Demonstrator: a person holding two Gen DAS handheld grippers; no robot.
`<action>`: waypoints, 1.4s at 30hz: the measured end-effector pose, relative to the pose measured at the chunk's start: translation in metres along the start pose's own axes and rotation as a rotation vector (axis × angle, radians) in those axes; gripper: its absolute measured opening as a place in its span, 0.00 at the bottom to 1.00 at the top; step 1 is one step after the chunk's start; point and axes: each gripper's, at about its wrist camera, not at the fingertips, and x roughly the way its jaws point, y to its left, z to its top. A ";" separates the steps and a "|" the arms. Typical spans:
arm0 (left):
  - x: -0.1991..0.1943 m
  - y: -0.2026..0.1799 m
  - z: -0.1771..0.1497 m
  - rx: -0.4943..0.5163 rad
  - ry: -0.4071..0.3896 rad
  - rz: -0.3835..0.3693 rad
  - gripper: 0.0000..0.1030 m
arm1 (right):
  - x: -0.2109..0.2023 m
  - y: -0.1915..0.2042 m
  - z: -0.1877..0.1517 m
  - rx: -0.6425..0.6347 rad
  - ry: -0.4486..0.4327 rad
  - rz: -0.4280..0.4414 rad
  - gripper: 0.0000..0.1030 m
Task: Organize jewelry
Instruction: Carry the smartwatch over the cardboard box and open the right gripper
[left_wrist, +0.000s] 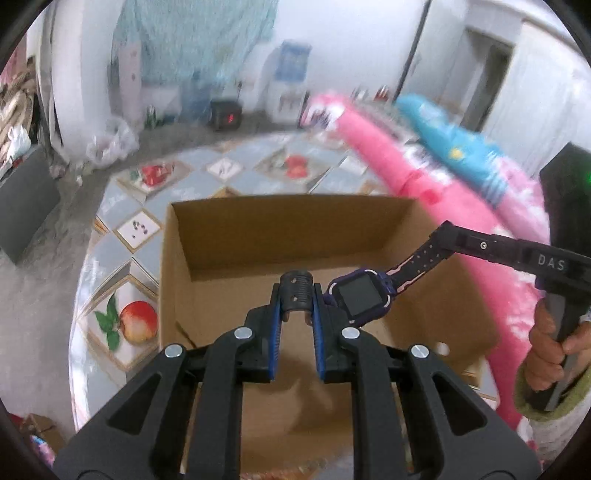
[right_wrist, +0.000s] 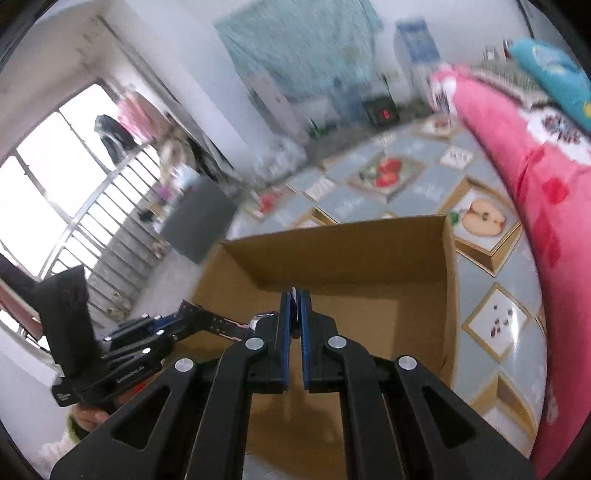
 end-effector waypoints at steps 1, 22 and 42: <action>0.015 0.005 0.007 -0.013 0.040 0.001 0.14 | 0.009 -0.001 0.006 0.007 0.020 -0.018 0.05; 0.059 0.027 0.050 -0.015 0.115 0.173 0.54 | 0.062 -0.008 0.039 -0.109 0.082 -0.266 0.30; -0.072 0.031 -0.135 -0.097 -0.064 0.271 0.87 | -0.098 0.020 -0.144 -0.155 -0.150 -0.108 0.54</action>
